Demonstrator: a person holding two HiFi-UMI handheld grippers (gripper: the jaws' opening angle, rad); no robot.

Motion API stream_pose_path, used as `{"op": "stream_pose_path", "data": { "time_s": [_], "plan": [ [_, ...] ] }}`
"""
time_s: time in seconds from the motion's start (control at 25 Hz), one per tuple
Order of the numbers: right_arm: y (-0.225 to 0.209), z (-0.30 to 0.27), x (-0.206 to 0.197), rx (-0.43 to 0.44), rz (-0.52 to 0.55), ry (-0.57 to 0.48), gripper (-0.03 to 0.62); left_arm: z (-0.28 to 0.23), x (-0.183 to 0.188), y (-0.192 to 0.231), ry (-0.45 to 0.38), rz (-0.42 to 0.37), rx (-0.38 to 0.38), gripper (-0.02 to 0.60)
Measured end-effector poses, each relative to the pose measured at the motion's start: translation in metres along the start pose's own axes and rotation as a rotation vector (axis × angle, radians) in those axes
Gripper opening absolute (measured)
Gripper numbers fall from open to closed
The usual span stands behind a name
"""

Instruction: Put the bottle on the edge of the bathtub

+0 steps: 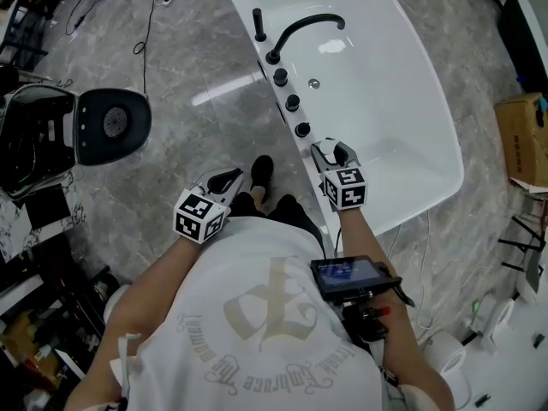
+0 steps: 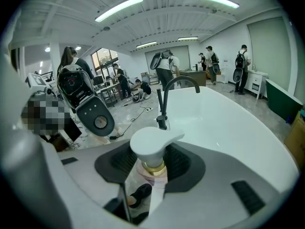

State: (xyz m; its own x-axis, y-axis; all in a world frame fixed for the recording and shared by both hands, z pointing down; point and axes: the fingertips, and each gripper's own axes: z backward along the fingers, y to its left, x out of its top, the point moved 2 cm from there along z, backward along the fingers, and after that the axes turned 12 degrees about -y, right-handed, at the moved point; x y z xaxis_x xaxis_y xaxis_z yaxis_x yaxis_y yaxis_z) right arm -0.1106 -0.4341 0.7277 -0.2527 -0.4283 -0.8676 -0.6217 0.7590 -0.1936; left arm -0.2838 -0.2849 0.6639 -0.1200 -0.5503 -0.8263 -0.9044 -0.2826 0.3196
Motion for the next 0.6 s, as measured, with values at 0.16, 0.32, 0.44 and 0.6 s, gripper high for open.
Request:
{"op": "stream_pose_path", "data": {
  "time_s": [0.16, 0.32, 0.44, 0.6],
  "plan": [
    [0.007, -0.002, 0.0, 0.004, 0.019, 0.0, 0.158, 0.004, -0.002, -0.002, -0.001, 0.001, 0.002, 0.025],
    [0.008, -0.004, -0.002, -0.005, 0.027, -0.008, 0.158, 0.003, -0.002, 0.0, -0.005, 0.002, 0.005, 0.025],
    [0.008, -0.003, -0.002, -0.012, 0.021, -0.018, 0.158, 0.006, -0.003, 0.0, -0.004, 0.001, 0.005, 0.025],
    [0.008, 0.0, -0.002, -0.025, 0.022, -0.028, 0.158, 0.006, -0.003, -0.004, -0.001, -0.013, -0.002, 0.025]
  ]
}}
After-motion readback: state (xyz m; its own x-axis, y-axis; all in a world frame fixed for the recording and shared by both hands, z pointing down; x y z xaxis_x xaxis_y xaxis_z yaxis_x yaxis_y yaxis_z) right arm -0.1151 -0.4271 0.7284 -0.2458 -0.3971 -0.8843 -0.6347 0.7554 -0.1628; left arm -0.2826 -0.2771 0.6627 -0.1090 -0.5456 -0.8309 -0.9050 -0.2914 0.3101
